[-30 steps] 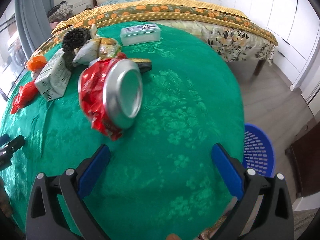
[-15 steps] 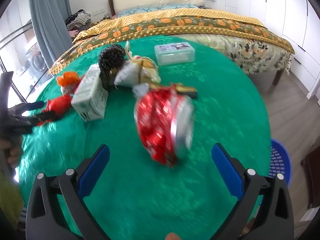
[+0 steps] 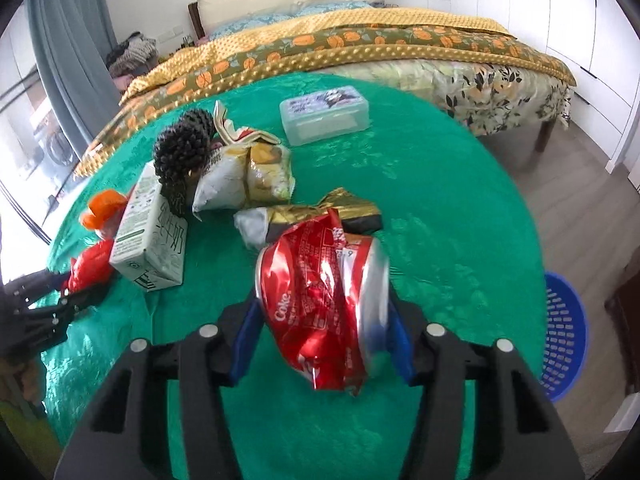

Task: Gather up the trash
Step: 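Grasp the crushed red Coke can with the right tool while the left tool grasps the red plastic bag, then carry the can and red bag to the blue wastebasket and release both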

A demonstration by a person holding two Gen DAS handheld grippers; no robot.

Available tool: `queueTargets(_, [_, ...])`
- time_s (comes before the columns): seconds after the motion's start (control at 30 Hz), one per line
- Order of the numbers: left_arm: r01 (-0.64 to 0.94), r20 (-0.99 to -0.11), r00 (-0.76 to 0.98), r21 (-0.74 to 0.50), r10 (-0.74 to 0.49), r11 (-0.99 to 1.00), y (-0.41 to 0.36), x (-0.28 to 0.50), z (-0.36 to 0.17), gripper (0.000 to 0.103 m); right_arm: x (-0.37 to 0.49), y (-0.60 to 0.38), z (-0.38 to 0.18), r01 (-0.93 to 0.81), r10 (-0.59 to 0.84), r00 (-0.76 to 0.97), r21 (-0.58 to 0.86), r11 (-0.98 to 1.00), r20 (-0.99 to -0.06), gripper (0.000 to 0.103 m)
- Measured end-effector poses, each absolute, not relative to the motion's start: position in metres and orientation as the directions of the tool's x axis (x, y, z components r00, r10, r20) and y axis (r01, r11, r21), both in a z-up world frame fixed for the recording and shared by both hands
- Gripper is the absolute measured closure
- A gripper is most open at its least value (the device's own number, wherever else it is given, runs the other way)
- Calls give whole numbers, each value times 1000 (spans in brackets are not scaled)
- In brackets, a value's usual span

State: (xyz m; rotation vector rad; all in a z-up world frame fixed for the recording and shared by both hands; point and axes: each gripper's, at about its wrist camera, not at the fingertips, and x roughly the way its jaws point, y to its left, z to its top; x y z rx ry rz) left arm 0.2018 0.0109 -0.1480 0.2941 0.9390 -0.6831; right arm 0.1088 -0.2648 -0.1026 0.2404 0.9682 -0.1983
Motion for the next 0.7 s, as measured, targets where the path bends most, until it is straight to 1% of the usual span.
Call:
queueTargets(0.17, [645,-814,376,-114,-443,756,8,163,-143,59,90,-274,-94,212,24,545,165,963,-838,51])
queueTargets(0.27, [650,-811,362,-134,-459,748,1,141,-142,57,79,-275,-92,166,67,518,176,970,-853,51])
queueTargets(0.3, [648,-812,358,-140,-462,749,-1,138,-143,56,77,-275,-93,160,74,510,179,971,-857,51])
queueTargets(0.37, [647,-813,358,-139,-459,750,-4,137,-146,43,74,-278,-95,156,84,498,185,970,-863,51])
queueTargets(0.43, [638,-816,381,-108,-435,762,-7,138,-148,40,73,-280,-96,159,83,500,186,970,-862,51])
queueTargets(0.5, [634,-819,370,-122,-439,763,-8,140,-149,41,71,-283,-96,158,92,501,195,968,-861,51])
queueTargets(0.53, [636,-823,364,-123,-437,762,-9,140,-149,46,70,-285,-96,155,98,501,200,967,-860,51])
queueTargets(0.57, [639,-826,362,-118,-432,760,-10,139,-150,59,69,-288,-96,154,113,501,217,964,-858,51])
queueTargets(0.63, [643,-832,367,-96,-416,760,-13,136,-149,60,66,-295,-94,159,148,507,260,952,-849,51])
queueTargets(0.7, [637,-828,357,-123,-433,761,-14,134,-145,60,63,-303,-91,163,173,516,295,942,-839,51])
